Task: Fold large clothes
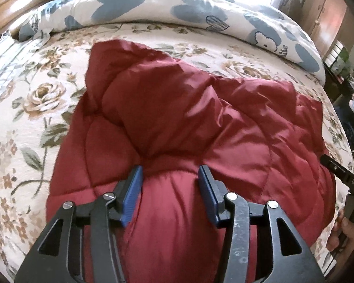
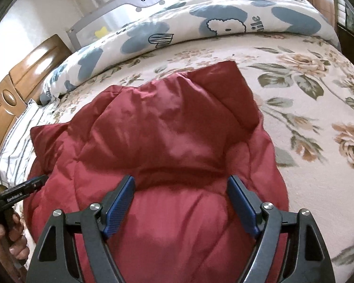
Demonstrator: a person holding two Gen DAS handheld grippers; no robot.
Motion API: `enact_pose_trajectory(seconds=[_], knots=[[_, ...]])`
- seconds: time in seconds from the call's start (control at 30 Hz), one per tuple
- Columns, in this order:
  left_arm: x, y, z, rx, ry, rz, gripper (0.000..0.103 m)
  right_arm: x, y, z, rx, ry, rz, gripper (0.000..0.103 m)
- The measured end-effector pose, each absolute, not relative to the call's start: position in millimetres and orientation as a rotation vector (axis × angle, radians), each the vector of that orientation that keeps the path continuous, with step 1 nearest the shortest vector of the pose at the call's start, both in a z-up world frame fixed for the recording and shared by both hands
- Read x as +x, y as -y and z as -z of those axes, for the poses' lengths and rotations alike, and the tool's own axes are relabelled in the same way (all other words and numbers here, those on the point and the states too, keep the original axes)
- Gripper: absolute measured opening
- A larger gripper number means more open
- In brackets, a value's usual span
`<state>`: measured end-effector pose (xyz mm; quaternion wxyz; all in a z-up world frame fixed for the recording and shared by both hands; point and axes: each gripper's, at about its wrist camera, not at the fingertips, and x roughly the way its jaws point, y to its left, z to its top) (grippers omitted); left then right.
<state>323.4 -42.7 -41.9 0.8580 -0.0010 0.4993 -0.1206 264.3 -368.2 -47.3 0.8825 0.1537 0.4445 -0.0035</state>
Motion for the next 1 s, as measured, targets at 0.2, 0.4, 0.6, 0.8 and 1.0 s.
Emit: enact_pose_trajectory(seconds=[0.2,0.4,0.6,0.8,1.0], knots=[[303,25,30,-0.055,-1.02,0.277,0.052,242,371,42,0.327,-0.94,-0.009,0.082],[291,9,27,-0.112,-1.011,0.276,0.057,220,373,36,0.341,-0.941,-0.013,0.082],[288,2,30,-0.126,-1.019,0.272,0.058,209,373,33,0.335,-0.947,-0.018,0.082],[286,-2,30,-0.132,-1.02,0.283,0.06,203,375,34,0.337,-0.951,-0.017,0.082],[281,-14,27,-0.155,-1.008,0.295,0.067,200,388,36,0.356,-0.95,0.003,0.084]])
